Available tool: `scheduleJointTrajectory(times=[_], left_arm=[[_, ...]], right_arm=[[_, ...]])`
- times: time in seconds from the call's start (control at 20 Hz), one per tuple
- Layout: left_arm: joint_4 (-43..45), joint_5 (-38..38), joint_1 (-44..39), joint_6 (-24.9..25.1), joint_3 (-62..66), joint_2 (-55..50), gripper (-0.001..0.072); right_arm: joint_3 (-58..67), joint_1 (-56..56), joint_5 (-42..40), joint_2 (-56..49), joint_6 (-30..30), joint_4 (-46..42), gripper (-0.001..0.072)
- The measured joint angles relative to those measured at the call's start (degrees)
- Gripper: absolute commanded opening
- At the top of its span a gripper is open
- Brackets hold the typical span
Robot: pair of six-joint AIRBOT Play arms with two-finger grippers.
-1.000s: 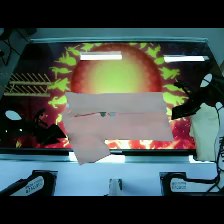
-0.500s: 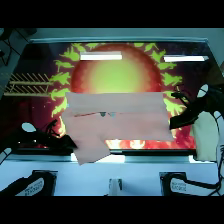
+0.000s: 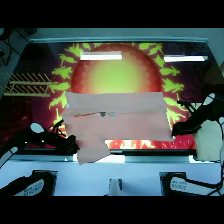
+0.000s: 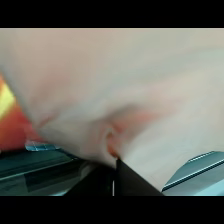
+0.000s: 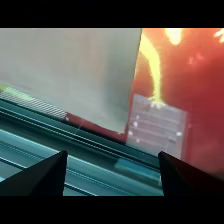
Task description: Fold the shirts.
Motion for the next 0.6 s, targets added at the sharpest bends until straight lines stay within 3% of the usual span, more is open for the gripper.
scheduleJointTrajectory(times=[0.35, 0.55, 0.6], left_arm=[[0.5, 1.4, -0.5, 0.5, -0.1, 1.8, 0.0035], [1.5, 1.9, -0.4, 0.5, -0.1, 4.3, 0.0036], [1.4, 2.0, -0.4, 0.5, -0.1, 4.8, 0.0035]], right_arm=[[-5.2, -1.3, -6.0, -1.1, -0.4, 3.7, 0.0589], [-5.9, -1.5, -6.1, -2.6, -0.1, 7.0, 0.0531], [-6.1, -1.4, -6.1, -3.0, -0.1, 8.8, 0.0488]])
